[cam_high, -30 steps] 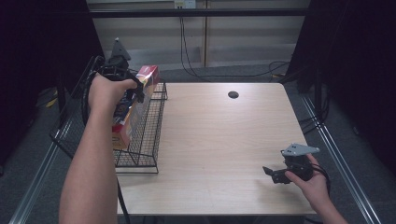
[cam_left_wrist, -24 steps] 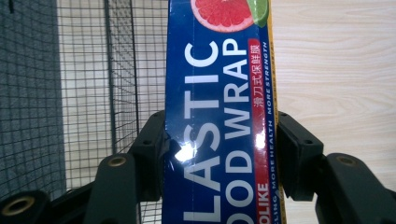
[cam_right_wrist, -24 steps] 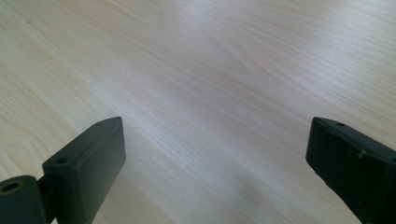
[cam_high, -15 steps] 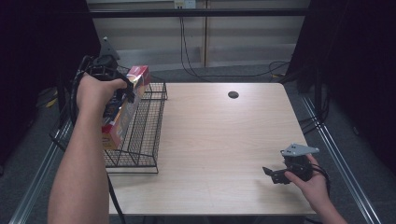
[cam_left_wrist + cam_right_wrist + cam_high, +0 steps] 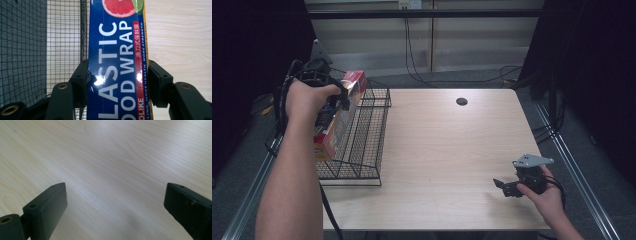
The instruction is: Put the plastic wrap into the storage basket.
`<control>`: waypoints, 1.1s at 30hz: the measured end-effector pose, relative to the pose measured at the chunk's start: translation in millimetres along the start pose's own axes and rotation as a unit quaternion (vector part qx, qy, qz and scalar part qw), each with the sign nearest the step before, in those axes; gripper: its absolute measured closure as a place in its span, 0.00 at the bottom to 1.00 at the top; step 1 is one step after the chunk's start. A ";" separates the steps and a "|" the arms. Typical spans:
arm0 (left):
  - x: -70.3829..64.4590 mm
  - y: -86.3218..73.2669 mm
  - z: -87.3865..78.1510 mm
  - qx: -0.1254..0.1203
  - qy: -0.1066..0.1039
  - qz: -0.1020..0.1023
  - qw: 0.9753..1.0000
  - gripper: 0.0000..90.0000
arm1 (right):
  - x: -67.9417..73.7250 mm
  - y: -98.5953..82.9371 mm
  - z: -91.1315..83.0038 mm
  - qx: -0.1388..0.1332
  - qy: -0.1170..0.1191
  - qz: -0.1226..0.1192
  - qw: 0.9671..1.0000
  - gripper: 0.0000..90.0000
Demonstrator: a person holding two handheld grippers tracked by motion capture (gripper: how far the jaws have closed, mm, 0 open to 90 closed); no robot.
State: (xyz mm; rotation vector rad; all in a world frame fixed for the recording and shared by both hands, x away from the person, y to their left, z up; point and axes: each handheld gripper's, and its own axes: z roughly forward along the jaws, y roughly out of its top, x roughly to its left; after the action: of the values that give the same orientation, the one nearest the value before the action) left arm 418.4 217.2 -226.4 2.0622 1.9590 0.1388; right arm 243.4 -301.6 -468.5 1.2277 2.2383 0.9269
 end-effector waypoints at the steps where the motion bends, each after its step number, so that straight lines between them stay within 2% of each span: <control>1: 2.6 -0.7 0.0 0.001 0.001 -0.002 1.000 0.50 | 0.0 0.0 0.0 -0.001 0.002 0.000 1.000 0.05; 3: 7.2 -1.2 -0.6 0.002 0.003 0.004 1.000 0.50 | -0.6 0.1 -0.1 -0.002 0.001 -0.001 1.000 0.05; 4: 7.2 -2.0 -0.5 0.000 0.002 -0.008 1.000 0.50 | -0.8 -0.1 0.0 -0.003 0.000 -0.002 1.000 0.05; 11: 18.4 -4.0 -5.2 -0.003 0.009 -0.009 1.000 0.50 | -0.1 -0.1 0.2 -0.002 0.002 -0.002 1.000 0.05; 12: 18.7 -4.6 -5.7 -0.004 0.007 -0.016 1.000 0.50 | -0.1 -0.1 0.1 -0.002 0.000 -0.002 1.000 0.05; 15: 22.5 -5.6 -6.9 -0.005 0.009 -0.019 1.000 0.50 | -0.2 -0.1 0.1 -0.002 0.001 -0.002 1.000 0.05; 17: 25.8 -6.1 -7.6 -0.005 0.012 -0.013 1.000 0.50 | -0.1 -0.1 0.1 -0.003 0.001 -0.003 1.000 0.05; 19: 27.0 -6.8 -8.0 -0.003 0.008 -0.018 1.000 0.50 | 0.1 -0.1 -0.1 0.000 0.001 -0.003 1.000 0.05; 22: 30.1 -7.0 -8.7 -0.004 0.013 -0.011 1.000 0.50 | 0.5 -0.1 0.2 0.000 -0.001 -0.003 1.000 0.05; 26: 33.0 -7.8 -9.5 -0.009 0.006 -0.024 1.000 0.50 | 0.7 -0.1 0.2 -0.001 -0.001 -0.003 1.000 0.05; 33: 39.4 -8.3 -11.4 -0.009 0.012 -0.025 1.000 0.50 | 0.7 -0.3 0.3 -0.001 -0.002 -0.004 1.000 0.05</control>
State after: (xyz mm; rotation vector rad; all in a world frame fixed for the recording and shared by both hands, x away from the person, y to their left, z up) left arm 410.0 258.1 -222.9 2.0073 2.0149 0.1696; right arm 243.0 -301.1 -468.9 1.2168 2.2372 0.9228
